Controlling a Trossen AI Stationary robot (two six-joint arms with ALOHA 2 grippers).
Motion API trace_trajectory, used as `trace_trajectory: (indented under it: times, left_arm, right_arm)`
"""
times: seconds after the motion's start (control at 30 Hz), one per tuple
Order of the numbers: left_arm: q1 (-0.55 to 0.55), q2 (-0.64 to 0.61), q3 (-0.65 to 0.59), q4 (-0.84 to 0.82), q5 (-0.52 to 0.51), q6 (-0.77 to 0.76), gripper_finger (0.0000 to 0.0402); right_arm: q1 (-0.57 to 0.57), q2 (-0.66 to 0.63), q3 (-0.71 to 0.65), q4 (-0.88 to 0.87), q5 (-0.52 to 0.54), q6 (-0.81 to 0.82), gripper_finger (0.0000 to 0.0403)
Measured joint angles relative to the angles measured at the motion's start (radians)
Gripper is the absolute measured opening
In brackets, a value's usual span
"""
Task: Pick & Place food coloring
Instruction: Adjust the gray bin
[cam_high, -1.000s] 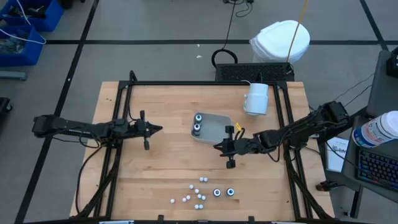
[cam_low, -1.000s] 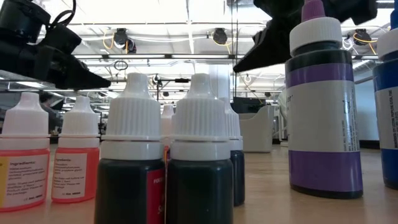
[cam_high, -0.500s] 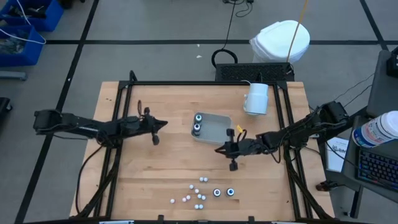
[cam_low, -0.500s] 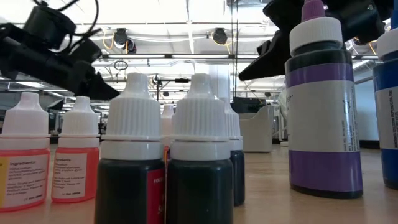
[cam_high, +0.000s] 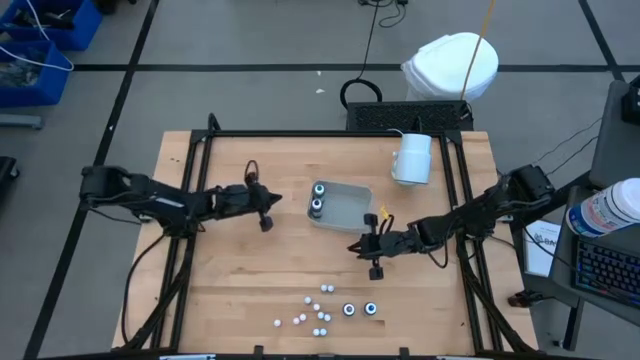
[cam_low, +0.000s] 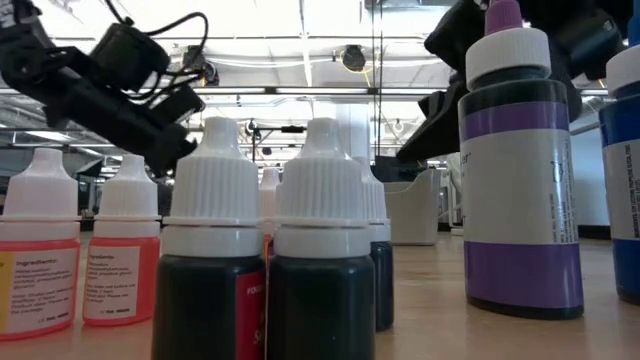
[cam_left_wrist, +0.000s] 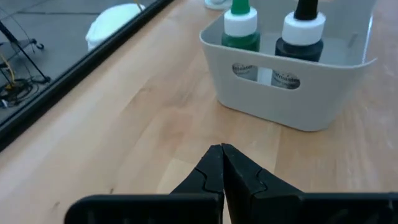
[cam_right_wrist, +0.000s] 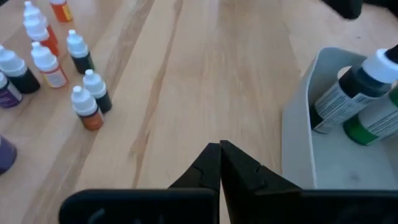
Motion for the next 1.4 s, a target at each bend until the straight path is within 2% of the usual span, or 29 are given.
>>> trace_trajectory:
  times: [0.1,0.23,0.57,0.7,0.87,1.4]
  left_arm:
    - [0.000,0.067,0.039,0.005,0.018,0.015,0.0013]
    - [0.000,0.127,0.089,0.005,0.049,0.023,0.0023]
    - [0.000,0.236,0.166,0.002,0.108,0.043,0.0008]
    - [0.000,0.242,0.170,0.002,0.108,0.050,0.0026]
    - [-0.002,0.242,0.170,0.003,0.108,0.050,0.0030]
    - [-0.001,0.241,0.170,0.003,0.132,0.074,0.0031]
  right_arm:
    - [-0.005,0.003,0.000,-0.032,0.007,0.004,0.0000]
    - [-0.020,0.002,0.000,-0.096,0.068,0.040,0.0000]
    - [-0.045,0.002,0.000,-0.216,0.138,0.126,0.0000]
    - [-0.044,0.002,0.001,-0.239,0.173,0.145,0.0000]
    - [-0.045,0.002,0.001,-0.264,0.242,0.149,0.0000]
    - [-0.035,-0.017,0.001,-0.242,0.263,0.151,0.0000]
